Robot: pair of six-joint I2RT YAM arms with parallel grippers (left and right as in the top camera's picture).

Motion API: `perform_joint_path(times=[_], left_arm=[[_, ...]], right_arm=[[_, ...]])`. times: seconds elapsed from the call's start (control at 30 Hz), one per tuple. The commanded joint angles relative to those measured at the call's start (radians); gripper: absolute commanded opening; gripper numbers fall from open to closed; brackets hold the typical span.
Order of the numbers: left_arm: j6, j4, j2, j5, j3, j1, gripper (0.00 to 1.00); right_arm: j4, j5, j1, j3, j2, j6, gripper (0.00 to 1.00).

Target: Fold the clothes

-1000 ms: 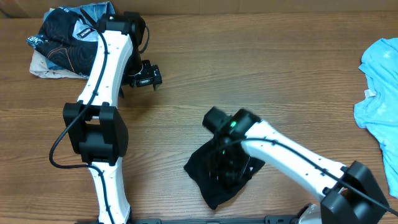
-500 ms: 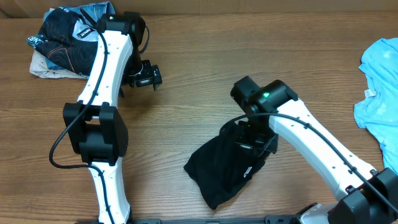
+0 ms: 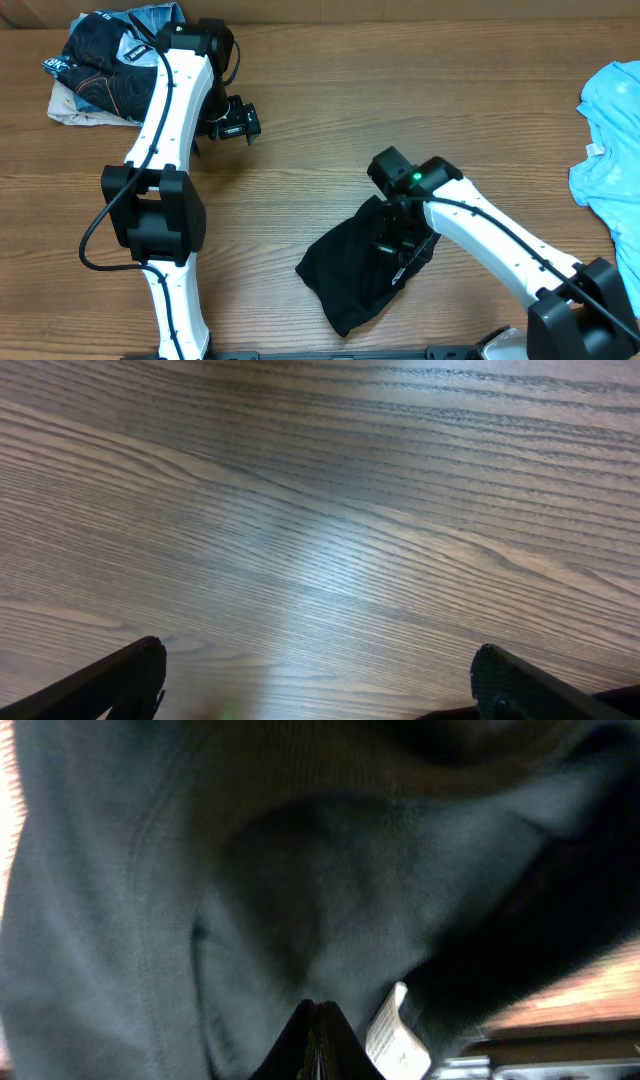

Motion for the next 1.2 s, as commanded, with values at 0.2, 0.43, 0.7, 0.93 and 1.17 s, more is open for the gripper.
perform_joint_path(times=[0.2,0.43,0.7,0.93,1.17], left_arm=[[-0.004,0.002,-0.034,-0.013,-0.003,-0.005,1.00],[-0.004,0.000,-0.034,-0.013,-0.003,-0.005,1.00],[-0.004,0.002,-0.034,-0.013,-0.003,-0.005,1.00],[-0.004,0.004,-0.034,-0.013,-0.003,-0.005,1.00],[-0.004,0.019,-0.034,-0.013,-0.003,-0.007,1.00]], right_arm=[[0.124,-0.121,0.003,-0.188,-0.006,0.012,0.04],[0.256,-0.149,0.001,-0.188,0.010,0.011,0.10],[0.337,-0.286,-0.023,-0.183,0.168,-0.084,0.05],[0.328,-0.324,-0.119,-0.126,0.238,-0.227,0.04],[0.299,-0.174,-0.173,-0.015,0.238,-0.335,0.08]])
